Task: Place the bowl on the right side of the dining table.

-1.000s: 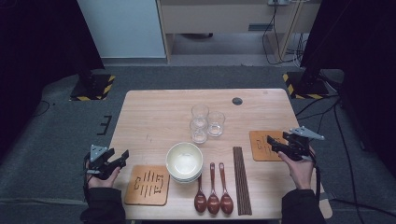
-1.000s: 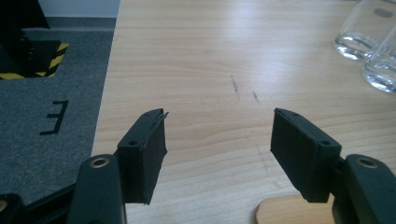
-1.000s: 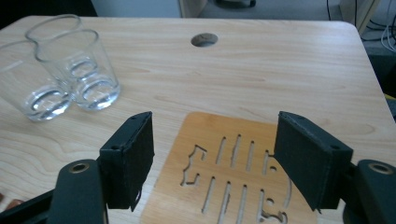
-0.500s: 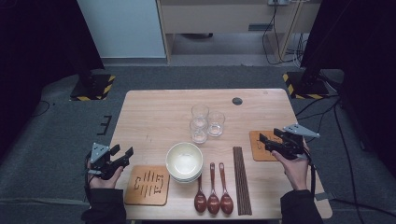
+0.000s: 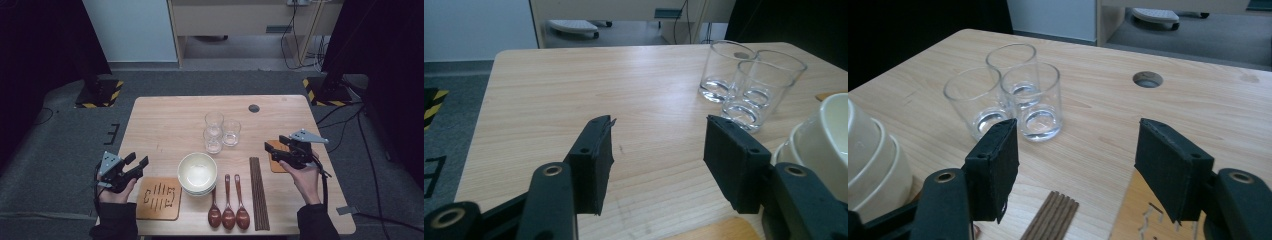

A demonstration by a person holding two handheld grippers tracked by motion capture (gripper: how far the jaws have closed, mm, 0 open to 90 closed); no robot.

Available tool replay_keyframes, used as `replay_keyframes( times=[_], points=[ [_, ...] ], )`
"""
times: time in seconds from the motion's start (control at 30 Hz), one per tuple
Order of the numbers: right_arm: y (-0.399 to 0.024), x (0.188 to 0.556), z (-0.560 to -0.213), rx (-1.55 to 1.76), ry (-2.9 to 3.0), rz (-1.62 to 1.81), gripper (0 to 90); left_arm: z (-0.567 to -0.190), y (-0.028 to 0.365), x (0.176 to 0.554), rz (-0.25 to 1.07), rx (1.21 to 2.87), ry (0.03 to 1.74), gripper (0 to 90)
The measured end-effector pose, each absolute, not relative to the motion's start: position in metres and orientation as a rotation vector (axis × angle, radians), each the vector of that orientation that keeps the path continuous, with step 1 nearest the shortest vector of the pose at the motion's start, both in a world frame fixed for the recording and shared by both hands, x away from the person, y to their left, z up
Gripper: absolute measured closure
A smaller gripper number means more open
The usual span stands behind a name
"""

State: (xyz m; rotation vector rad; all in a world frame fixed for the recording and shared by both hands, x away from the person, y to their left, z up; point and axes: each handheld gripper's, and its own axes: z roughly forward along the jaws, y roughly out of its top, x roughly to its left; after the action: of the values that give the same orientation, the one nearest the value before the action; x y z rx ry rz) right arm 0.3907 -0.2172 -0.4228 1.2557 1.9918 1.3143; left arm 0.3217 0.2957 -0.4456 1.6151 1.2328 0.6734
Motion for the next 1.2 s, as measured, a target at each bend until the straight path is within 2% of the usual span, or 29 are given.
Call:
replay_keyframes(
  times=[0.43,1.2],
  points=[
    [-0.180,0.391,-0.408,1.151,2.056,1.365,33.8,-0.441,0.278,0.323,0.645,1.621,1.182,44.2],
    [-0.119,0.399,-0.402,1.067,2.116,1.412,33.6,-0.428,0.240,0.336,0.628,1.648,1.084,45.7]
  ],
)
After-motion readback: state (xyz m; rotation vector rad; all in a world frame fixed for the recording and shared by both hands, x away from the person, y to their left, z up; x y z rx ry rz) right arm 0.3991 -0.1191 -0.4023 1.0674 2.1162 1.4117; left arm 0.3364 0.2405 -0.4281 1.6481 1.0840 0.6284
